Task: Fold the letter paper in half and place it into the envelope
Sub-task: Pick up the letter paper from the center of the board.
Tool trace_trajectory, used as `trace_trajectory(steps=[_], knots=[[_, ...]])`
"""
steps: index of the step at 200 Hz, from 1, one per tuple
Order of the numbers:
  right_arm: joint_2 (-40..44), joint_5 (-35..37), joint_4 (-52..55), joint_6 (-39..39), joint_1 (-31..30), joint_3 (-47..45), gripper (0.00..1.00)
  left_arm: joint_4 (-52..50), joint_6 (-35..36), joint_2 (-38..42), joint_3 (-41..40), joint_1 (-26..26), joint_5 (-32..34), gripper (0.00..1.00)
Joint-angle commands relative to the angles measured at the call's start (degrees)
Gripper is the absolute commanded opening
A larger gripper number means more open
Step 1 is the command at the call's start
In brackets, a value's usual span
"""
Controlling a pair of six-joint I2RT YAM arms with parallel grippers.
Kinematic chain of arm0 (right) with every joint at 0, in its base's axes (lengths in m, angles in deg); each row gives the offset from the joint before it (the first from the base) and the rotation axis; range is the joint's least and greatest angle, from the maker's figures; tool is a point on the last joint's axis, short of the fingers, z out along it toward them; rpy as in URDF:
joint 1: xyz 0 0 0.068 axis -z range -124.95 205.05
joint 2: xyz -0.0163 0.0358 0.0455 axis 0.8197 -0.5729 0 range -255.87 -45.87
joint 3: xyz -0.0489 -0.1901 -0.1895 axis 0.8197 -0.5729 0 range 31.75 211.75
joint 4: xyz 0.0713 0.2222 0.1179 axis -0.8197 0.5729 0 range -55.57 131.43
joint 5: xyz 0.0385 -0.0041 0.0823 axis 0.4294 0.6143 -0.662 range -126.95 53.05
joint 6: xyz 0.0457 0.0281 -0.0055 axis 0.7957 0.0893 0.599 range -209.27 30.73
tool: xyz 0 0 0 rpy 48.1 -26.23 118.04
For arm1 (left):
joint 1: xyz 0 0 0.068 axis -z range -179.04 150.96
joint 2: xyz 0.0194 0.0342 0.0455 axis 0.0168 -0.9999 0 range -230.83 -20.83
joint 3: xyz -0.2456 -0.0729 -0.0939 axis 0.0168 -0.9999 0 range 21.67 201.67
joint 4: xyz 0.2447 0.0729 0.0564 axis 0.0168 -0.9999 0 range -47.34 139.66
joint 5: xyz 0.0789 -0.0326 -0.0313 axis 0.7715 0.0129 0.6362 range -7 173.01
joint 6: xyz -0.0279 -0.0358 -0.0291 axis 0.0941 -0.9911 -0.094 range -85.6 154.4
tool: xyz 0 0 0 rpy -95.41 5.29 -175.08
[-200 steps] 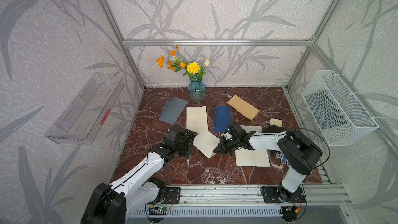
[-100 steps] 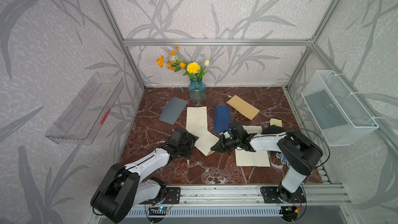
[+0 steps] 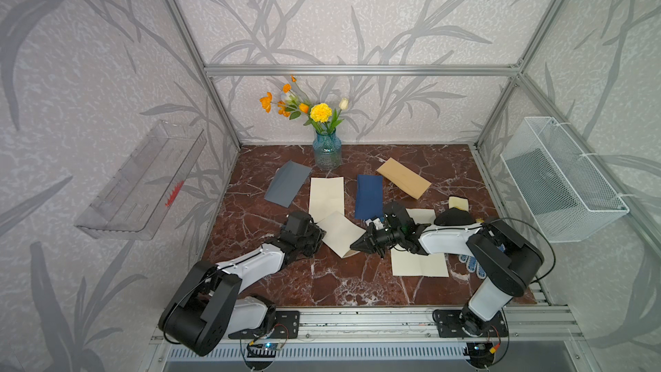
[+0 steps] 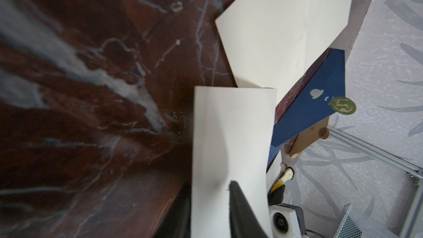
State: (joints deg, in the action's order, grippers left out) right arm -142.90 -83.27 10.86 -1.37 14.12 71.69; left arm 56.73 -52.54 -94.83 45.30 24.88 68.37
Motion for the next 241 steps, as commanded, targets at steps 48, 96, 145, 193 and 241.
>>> trace_trajectory(steps=[48, 96, 145, 193, 241], knots=[[1.19, -1.21, -1.1, -0.16, 0.47, -0.8, 0.0, 3.56, 2.1, -2.7, -0.12, -0.38, -3.04, 0.0], [12.3, 1.0, 37.05, -20.51, 2.07, 8.66, 0.61, -10.08, 6.98, 7.9, 6.85, -0.9, 0.56, 0.0], [12.62, 12.1, 64.57, -39.72, 1.08, 27.4, 0.79, -23.92, 12.34, 11.37, 16.87, -1.28, 6.4, 0.0], [9.84, 11.35, 58.18, -35.97, 0.85, 29.45, 0.79, -20.26, 17.13, 9.15, 21.15, -1.69, 9.92, 0.0], [9.04, 8.98, 46.41, -24.98, 0.83, 26.38, 0.79, -9.2, 15.1, 10.62, 16.15, -1.97, 18.18, 0.0]])
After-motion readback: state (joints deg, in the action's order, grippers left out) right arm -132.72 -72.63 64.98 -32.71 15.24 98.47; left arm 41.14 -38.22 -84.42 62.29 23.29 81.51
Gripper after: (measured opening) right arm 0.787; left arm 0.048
